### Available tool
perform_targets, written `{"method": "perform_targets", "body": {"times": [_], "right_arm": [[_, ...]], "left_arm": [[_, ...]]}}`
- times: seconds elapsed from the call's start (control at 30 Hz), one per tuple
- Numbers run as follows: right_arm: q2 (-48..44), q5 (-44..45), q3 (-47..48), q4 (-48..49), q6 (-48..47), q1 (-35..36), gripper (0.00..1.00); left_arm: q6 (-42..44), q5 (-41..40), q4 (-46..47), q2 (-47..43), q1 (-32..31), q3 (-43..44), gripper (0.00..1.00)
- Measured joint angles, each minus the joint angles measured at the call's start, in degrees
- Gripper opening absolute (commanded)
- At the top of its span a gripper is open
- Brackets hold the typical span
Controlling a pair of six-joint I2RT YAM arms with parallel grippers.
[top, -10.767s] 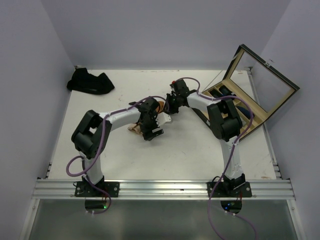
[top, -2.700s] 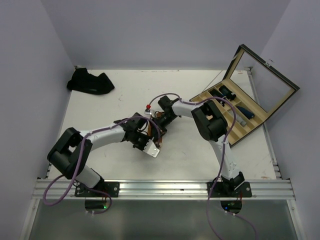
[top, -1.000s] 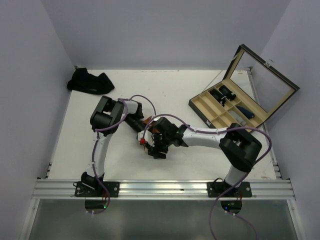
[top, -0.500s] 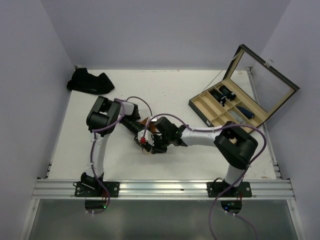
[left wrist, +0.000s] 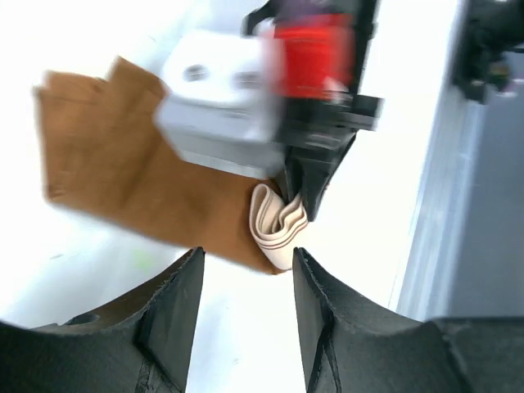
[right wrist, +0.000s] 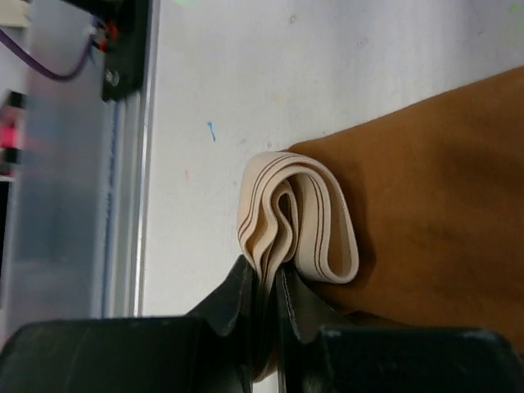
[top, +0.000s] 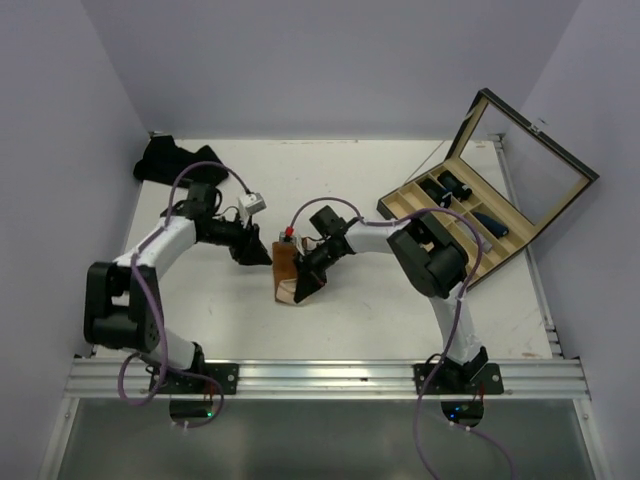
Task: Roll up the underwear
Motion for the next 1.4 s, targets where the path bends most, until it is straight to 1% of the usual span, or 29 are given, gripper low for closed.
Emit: {"method": "perform_targets", "body": {"times": [0.13,0.23,0.3,0.4,0.5,0.6,0.73,0.97,1.2,1.4], "right_arm": [[5.9,-6.38,5.4,-3.8,4.26,-1.11,0.0],[9.73,-9.75,9.31,-7.69,6.27,-1.46,0.0],[11.98,-11.65,11.69,-10.25,7.48,-1.6,0.0],[13.97,-12.39,14.78,-14.12,9.16,-1.7,0.0],[15.43,-12.37,17.18,-17.09,10.86,-1.75,0.0],[16.68,-12.35,19.02,-19.15,12.85,-1.81,0.0],[17.59,-12.24,20.28,-20.28,15.04,-1.88,0.0],[18.34,-11.74,21.62,-21.94,16.24,-1.88,0.0],[18.45,-11.58,21.81,-22.29,16.22,-1.86,0.0],[18.73,-11.61,22.08,-22.51,16.7,-1.86,0.0]], "left_arm": [[0.87,-5.51,6.27,-13.97,0.68,-7.23,0.47],[5.62,-10.29,9.03,-23.34,-0.87,-14.62,0.44],[9.49,-14.43,10.75,-28.2,-4.57,-19.76,0.43],[14.25,-19.74,13.2,-33.4,-13.0,-26.45,0.46],[18.18,-25.27,16.02,-36.94,-21.16,-30.99,0.48],[21.05,-29.4,19.06,-37.59,-27.08,-32.92,0.48],[23.45,-32.98,22.6,-35.82,-31.67,-33.62,0.48],[24.7,-40.46,31.01,-30.32,-35.5,-37.24,0.5],[26.73,-47.28,40.76,-29.42,-37.0,-40.33,0.51],[29.18,-47.98,41.83,-29.83,-37.92,-41.53,0.47]]}}
